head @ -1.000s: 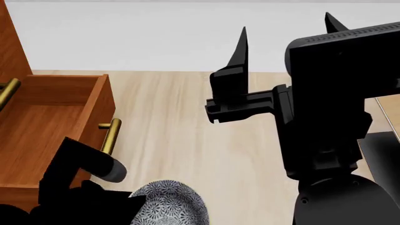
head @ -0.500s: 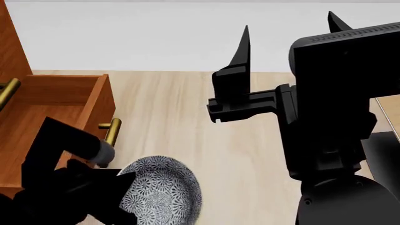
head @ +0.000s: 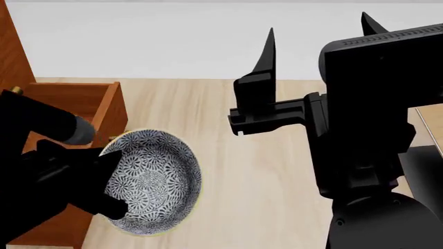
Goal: Put the bowl in the bottom drawer of the cabinet.
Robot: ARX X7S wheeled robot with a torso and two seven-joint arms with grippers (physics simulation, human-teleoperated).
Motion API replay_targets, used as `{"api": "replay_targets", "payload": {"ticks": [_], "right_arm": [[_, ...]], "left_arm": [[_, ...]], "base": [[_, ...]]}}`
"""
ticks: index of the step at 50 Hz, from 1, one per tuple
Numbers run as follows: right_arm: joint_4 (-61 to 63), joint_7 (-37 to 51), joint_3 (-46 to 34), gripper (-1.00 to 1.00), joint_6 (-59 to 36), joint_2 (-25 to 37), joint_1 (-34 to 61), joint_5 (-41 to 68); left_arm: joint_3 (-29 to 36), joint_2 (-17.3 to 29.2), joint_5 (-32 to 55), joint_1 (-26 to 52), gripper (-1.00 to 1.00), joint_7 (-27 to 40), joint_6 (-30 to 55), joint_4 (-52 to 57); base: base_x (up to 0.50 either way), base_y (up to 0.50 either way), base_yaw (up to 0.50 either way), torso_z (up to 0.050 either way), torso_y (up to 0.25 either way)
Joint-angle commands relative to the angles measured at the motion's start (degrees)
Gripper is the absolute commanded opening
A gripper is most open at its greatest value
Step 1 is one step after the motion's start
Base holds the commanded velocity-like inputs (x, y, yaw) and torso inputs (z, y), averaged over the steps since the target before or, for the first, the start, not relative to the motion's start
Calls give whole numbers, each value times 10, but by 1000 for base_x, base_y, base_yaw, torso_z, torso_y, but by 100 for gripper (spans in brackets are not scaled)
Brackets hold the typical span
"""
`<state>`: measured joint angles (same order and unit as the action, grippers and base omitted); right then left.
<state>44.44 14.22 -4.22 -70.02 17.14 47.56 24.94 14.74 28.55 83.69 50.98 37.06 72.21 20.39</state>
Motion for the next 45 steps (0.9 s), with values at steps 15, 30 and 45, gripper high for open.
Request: {"api": "replay_targets", "payload": {"ticks": [15, 30, 45], "right_arm": [[-3, 4, -4, 100, 0, 3, 7, 7], [-5, 6, -6, 100, 4, 6, 6, 10], [-8, 7, -3, 100, 11, 10, 3, 14]], "left_arm": [[-38, 41, 58, 67, -100, 81, 7, 15], [-44, 73, 48, 86, -100, 111, 8, 28], [-43, 99, 18, 84, -100, 118, 4, 29]], "base": [[0, 0, 0, 0, 1], [0, 0, 0, 0, 1], [0, 0, 0, 0, 0]]}}
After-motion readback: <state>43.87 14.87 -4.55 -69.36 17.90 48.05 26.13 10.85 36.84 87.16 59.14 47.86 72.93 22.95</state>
